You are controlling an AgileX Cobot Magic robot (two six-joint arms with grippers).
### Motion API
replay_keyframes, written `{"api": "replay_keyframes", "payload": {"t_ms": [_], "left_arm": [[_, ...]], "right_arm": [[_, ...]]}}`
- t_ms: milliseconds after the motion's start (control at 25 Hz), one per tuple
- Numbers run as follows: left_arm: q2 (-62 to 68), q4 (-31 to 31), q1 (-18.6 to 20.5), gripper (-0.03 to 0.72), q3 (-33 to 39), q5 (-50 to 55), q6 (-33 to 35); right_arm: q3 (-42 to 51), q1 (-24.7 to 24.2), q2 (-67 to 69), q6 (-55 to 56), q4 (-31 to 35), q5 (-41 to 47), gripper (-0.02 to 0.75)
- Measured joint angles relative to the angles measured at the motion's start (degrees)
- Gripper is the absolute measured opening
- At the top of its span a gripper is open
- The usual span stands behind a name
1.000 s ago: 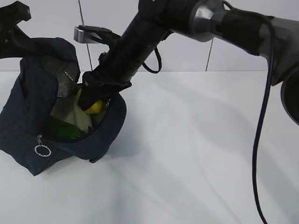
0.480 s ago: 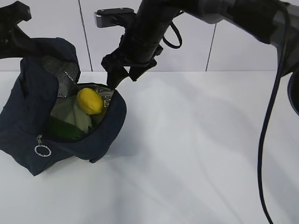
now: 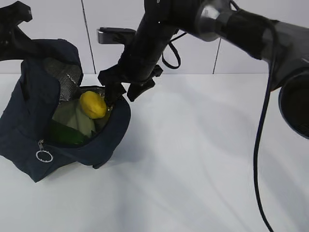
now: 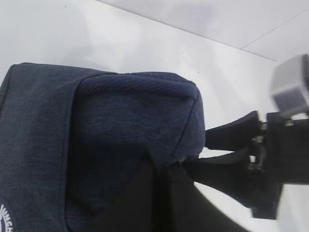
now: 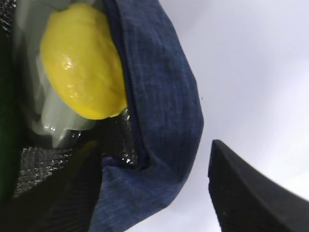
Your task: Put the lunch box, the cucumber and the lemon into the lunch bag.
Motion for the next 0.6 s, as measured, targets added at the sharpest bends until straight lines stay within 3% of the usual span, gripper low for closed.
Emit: {"api": "replay_keyframes", "payload": {"t_ms": [280, 440, 600], "left_arm": [[0.0, 0.0, 0.0, -0.006, 0.0, 0.3, 0.0], [0.0, 0.0, 0.0, -0.006, 0.0, 0.4, 0.0], [0.1, 0.3, 0.0, -0.006, 0.0, 0.4, 0.0]], "right_arm": [[0.0, 0.0, 2.5, 0.1, -0.3, 0.0, 0.521], [0.0, 0.0, 3.6, 0.2, 4.1, 0.0, 0.517], [0.0, -0.1, 3.8, 0.2, 7.2, 0.0, 0.446]]}}
